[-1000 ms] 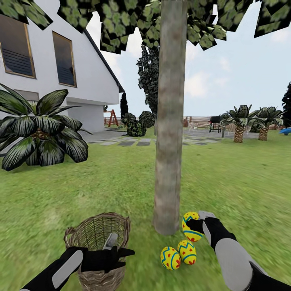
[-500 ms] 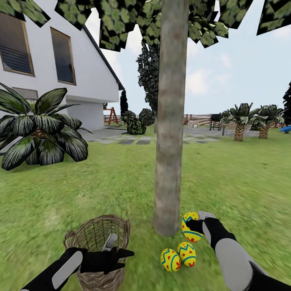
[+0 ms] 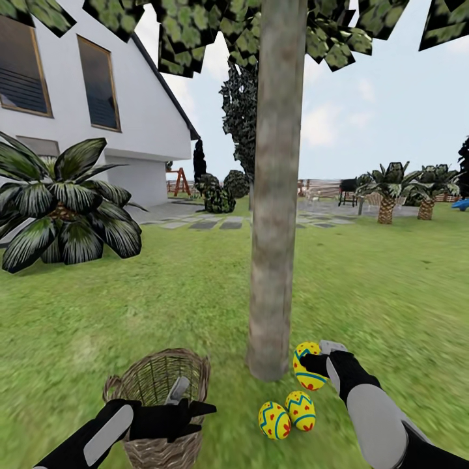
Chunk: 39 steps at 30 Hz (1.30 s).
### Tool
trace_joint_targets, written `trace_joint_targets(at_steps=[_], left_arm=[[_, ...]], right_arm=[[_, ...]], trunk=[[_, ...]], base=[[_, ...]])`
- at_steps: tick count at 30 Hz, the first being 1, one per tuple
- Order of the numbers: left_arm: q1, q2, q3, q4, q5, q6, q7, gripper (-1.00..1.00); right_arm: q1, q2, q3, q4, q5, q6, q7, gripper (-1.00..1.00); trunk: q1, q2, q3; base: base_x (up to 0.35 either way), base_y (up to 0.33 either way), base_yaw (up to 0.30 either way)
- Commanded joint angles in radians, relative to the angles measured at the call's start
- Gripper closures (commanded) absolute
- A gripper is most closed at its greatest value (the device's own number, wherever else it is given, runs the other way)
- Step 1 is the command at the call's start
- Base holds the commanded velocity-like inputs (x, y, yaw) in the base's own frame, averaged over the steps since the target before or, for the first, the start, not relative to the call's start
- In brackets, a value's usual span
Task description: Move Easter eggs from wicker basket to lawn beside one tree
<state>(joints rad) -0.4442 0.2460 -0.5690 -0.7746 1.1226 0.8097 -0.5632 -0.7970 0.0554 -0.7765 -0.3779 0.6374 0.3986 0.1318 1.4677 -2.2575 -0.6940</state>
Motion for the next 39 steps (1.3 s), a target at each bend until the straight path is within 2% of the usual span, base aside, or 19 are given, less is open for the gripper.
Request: trace_joint_targets(at_steps=[1,21,28,37,39], left_arm=[[-0.001,0.001,-0.003,0.000,0.003,0.002,-0.002,-1.00],[-0.001,0.001,-0.003,0.000,0.005,0.002,-0.004,-1.00],[-0.002,0.000,-0.003,-0.001,0.006,0.002,-0.004,-1.00],[0.000,0.001,-0.003,-0.002,0.008,0.000,-0.007,-1.00],[0.001,0.001,-0.003,-0.002,0.008,-0.025,-0.008,-1.00]], right_arm=[[-0.001,0.001,-0.008,-0.003,0.008,0.005,0.008,1.00],[-0.001,0.000,-0.008,-0.002,0.008,0.005,0.008,1.00],[-0.001,0.000,-0.008,-0.003,0.008,0.005,0.008,1.00],[-0.001,0.001,-0.008,0.000,0.005,0.006,0.005,1.00],[-0.001,-0.001,-0.009,-0.001,0.005,0.006,0.006,1.00]], trunk=[[-0.004,0.007,0.000],[-0.081,0.147,0.031],[-0.108,0.196,0.049],[-0.108,0.196,0.035],[-0.108,0.196,0.032]], base=[[0.000,0.000,0.000],[0.000,0.000,0.000],[0.000,0.000,0.000],[0.000,0.000,0.000],[0.000,0.000,-0.094]])
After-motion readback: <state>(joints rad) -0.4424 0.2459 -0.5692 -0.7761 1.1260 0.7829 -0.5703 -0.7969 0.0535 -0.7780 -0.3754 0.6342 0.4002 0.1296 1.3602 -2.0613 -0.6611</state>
